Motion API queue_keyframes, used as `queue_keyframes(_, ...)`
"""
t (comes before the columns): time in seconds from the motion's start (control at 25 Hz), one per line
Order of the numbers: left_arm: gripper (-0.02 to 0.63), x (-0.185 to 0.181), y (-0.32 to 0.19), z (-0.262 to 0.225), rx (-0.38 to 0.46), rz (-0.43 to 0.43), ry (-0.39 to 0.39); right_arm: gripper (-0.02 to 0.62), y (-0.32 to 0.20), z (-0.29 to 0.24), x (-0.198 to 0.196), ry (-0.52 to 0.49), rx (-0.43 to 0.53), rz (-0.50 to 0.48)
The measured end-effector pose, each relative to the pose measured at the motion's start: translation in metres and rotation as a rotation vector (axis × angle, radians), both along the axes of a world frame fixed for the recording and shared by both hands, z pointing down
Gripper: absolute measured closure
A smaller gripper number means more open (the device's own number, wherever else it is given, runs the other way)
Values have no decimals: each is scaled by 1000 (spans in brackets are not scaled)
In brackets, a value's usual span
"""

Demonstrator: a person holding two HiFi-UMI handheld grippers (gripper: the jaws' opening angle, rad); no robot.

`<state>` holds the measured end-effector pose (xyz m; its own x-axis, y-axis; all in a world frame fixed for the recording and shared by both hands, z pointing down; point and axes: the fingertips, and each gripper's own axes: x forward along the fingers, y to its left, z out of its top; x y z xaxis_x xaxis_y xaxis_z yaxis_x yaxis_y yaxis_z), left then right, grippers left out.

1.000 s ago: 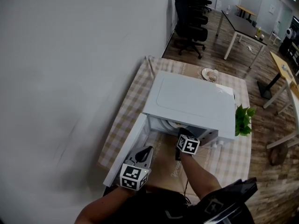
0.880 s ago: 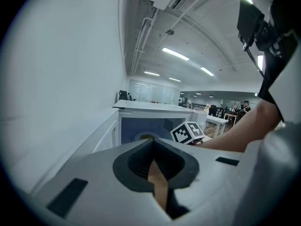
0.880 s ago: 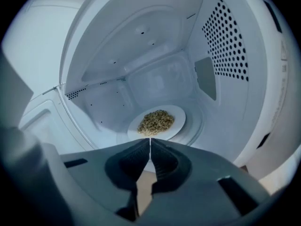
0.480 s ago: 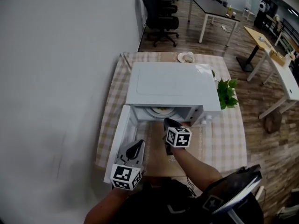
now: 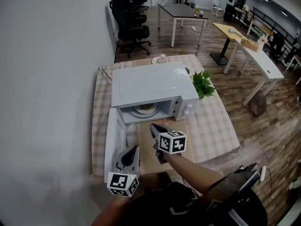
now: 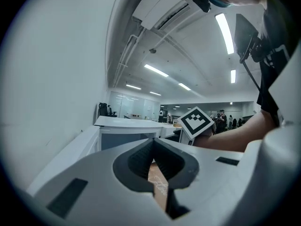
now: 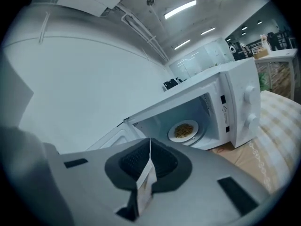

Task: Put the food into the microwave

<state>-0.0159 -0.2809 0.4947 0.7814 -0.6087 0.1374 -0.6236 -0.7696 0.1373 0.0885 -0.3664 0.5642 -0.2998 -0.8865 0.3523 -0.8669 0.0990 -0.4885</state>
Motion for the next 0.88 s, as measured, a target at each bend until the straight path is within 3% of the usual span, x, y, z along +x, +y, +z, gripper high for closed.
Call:
queue_keyframes(0.16,598,-2,17,-17,42,49,12,581,26,-22,-8,51,57,-7)
queue_keyframes(0.32,598,-8,34,-36,105,58,32,584,59,-34,-5,59,98,65)
queue_keyframes(0.68,598,-3,50,-54,97,127,57,584,108,-77,0,123,213,84)
queue_keyframes(0.88,598,2,50,-61,82,116,73,586,123,-83,21,117,209,97)
